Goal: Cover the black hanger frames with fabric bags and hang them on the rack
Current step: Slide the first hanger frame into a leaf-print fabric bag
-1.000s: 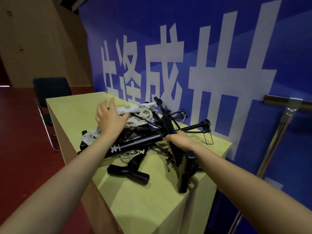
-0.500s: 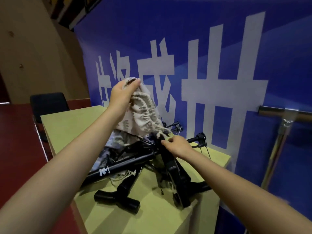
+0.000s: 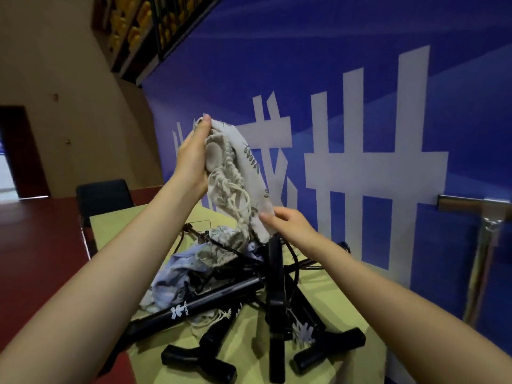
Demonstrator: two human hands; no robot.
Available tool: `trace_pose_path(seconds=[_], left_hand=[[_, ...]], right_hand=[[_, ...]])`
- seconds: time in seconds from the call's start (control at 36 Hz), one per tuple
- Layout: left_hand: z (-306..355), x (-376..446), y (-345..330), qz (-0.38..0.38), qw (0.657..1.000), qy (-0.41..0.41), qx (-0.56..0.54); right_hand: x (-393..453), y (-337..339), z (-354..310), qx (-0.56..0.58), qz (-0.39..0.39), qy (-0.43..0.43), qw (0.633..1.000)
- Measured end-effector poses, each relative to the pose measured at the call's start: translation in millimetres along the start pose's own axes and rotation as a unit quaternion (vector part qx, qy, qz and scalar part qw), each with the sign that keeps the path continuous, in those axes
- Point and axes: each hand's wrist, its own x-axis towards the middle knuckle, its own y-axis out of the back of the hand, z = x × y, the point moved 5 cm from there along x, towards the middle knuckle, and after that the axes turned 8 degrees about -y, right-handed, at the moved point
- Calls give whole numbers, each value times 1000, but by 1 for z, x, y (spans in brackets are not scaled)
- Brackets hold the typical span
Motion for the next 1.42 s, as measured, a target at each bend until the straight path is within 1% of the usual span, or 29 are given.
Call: trace_pose_path(seconds=[0.06, 0.08, 0.11, 0.17, 0.19, 0.25, 0.28, 0.36, 0.47, 0.53, 0.64, 0.69, 0.75, 0.78, 0.81, 0.83, 0.86, 0.89, 0.92, 0.97, 1.0, 1.03, 1.06, 1.11, 1.19, 1.25, 1.28, 1.36, 1.42], left_hand=[[7, -1, 3, 0, 1000, -8, 10], [10, -2, 5, -4, 1000, -9, 12], [11, -2, 7, -6, 1000, -9, 16], [14, -5, 13, -1, 999, -10, 37], [14, -6, 16, 2, 1000, -2, 31], [11, -7, 19, -6, 1000, 21, -4], [11, -11, 17, -16, 999, 27, -18], [16, -33, -5, -62, 996, 41, -40], [22, -60, -43, -115, 992, 30, -29], [18, -75, -64, -131, 990, 46, -29], [-2, -110, -106, -171, 981, 88, -25], [-18, -134, -124, -205, 971, 122, -5], [-35, -157, -137, -219, 962, 164, -3], [-42, -168, -142, -223, 958, 179, -11], [-49, -178, -145, -226, 955, 190, -24], [-54, -188, -147, -227, 954, 194, -31], [-60, -195, -145, -227, 953, 197, -31], [-69, -202, -145, -234, 952, 196, -25], [-78, -210, -145, -240, 951, 194, -15], [-94, -224, -141, -233, 953, 194, 9], [-102, -229, -140, -221, 955, 199, 14], [-109, -234, -139, -209, 955, 209, 14], [-117, -238, -139, -195, 956, 219, 14], [-132, -245, -138, -165, 956, 244, 6], [-149, -253, -139, -130, 948, 282, -67], [-154, -256, -138, -113, 944, 290, -108], [-154, -257, -137, -108, 946, 287, -109], [-153, -263, -138, -129, 949, 272, -97], [-153, -263, -136, -119, 953, 267, -81]], right_hand=[[1, 5, -8, 14, 48, 15, 999], [0, 9, -12, 45, 76, 9, 996], [-2, 15, -16, 95, 100, -9, 990], [-3, 29, -22, 218, 127, -48, 966], [-5, 36, -28, 255, 131, -61, 956], [-12, 53, -40, 267, 126, -62, 953], [-16, 61, -46, 277, 119, -59, 952], [-36, 85, -62, 355, 90, -40, 930], [-66, 119, -61, 346, 121, -50, 929], [-83, 136, -51, 323, 149, -73, 932], [-120, 164, -29, 224, 230, -114, 940], [-138, 179, -10, 125, 274, -137, 944], [-157, 190, 5, -16, 312, -151, 938], [-167, 195, 8, -99, 338, -147, 924], [-182, 196, 4, -170, 366, -121, 907], [-197, 192, -3, -199, 389, -72, 897], [-212, 183, -14, -194, 397, -9, 897], [-229, 173, -23, -148, 391, 39, 908], [-243, 162, -30, -78, 364, 68, 926], [-264, 138, -36, 42, 273, 87, 957], [-270, 127, -37, 64, 233, 85, 967], [-274, 118, -35, 54, 207, 78, 974], [-275, 112, -30, 29, 198, 70, 977], [-275, 105, -17, 2, 205, 46, 978], [-272, 104, 7, 42, 229, 2, 973], [-271, 107, 17, 80, 240, -11, 967], [-269, 108, 22, 101, 243, -17, 965], [-265, 106, 28, 146, 246, -36, 957], [-262, 101, 32, 200, 233, -54, 950]])
